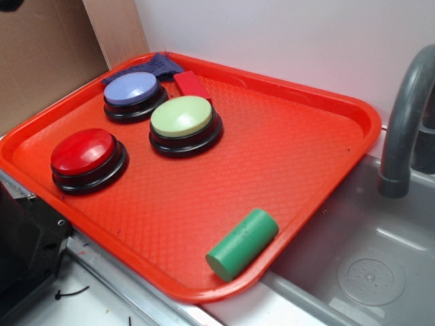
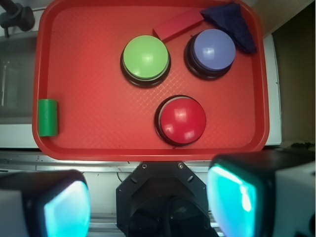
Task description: Push the red button.
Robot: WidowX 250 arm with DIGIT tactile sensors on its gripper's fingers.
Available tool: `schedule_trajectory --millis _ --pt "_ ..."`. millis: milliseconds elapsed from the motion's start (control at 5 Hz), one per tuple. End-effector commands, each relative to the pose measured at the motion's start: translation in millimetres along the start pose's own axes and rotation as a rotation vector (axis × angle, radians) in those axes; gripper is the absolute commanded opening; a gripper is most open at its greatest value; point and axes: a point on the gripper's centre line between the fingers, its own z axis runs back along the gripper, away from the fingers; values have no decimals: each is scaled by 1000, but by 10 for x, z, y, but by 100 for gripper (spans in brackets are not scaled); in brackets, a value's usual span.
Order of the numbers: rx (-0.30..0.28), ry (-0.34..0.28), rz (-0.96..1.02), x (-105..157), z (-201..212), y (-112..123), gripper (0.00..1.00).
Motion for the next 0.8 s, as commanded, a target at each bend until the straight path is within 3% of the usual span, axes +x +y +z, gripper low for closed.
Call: schedule_trajectory --millis 0,200,400,600 --pt "0 0 0 0 0 0 100" --pt "35 -24 39 91 -213 275 100" --pt "134 -29 49 181 -588 510 100" --pt "138 -72 30 226 -982 704 100"
